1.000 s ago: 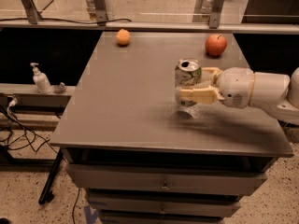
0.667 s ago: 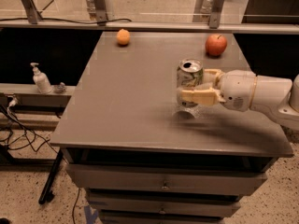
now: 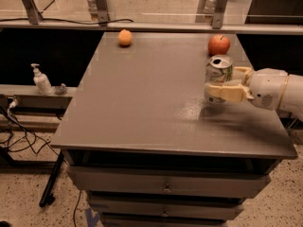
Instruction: Move 7up can near apple
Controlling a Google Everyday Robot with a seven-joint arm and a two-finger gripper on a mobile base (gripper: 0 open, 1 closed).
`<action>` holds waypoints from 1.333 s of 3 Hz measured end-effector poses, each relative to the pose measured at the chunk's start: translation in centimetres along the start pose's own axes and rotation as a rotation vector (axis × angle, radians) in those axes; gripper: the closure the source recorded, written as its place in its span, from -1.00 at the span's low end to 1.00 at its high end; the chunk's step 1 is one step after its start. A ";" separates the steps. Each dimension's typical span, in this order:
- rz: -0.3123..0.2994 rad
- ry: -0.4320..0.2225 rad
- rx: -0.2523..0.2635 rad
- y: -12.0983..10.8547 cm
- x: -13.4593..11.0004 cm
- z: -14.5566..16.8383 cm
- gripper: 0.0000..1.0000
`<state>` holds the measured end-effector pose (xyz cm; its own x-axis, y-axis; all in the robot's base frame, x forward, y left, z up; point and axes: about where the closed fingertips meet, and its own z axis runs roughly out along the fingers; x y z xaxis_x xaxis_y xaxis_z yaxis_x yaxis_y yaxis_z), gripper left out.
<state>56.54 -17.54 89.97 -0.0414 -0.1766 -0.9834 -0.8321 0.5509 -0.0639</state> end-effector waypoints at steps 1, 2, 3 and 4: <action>-0.001 0.021 0.051 -4.3 0.8 -2.1 1.00; -0.010 0.023 0.098 -9.0 1.4 -2.7 1.00; -0.012 0.016 0.149 -14.2 1.9 -2.0 1.00; -0.022 0.017 0.219 -18.1 2.3 -1.2 1.00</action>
Offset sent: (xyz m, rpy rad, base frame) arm 0.1065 -0.1221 -0.0035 -0.0381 -0.0387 -0.1630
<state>70.90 -28.89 89.07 -0.0358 -0.2034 -0.9784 -0.6927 0.7107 -0.1224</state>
